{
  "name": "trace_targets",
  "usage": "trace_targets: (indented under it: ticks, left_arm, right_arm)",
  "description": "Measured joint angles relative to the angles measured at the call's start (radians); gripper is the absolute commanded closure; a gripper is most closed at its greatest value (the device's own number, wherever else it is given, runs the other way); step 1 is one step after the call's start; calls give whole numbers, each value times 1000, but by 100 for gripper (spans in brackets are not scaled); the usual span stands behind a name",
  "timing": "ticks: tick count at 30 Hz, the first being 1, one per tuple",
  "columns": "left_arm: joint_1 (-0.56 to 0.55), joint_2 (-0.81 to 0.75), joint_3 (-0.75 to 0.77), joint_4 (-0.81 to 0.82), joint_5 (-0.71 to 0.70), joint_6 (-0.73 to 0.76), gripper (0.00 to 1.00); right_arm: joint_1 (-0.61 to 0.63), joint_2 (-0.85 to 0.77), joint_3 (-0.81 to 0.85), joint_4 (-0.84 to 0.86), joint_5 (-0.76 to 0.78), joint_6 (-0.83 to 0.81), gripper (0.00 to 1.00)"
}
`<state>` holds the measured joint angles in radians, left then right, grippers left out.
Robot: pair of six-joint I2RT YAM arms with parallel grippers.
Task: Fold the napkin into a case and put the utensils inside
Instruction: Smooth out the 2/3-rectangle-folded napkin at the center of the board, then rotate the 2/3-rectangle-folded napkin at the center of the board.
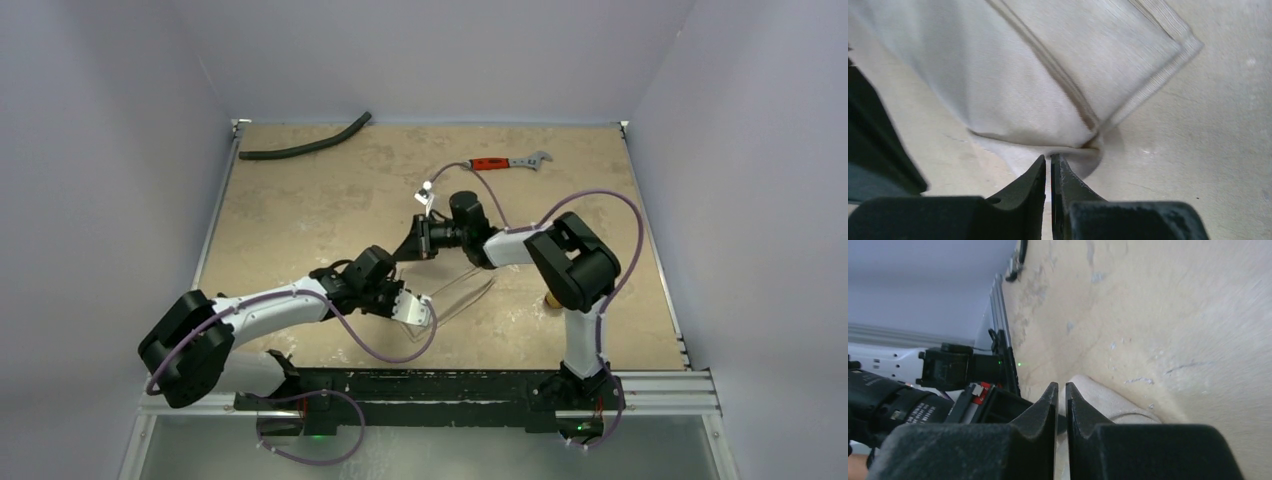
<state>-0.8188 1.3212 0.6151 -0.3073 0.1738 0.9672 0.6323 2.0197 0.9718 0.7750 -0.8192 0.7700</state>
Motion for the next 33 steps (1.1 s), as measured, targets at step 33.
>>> trace_targets:
  ticks: [33]
  left_arm:
    - [-247, 208, 116, 56, 6, 33, 100]
  right_arm:
    - [-176, -195, -319, -64, 312, -143, 100]
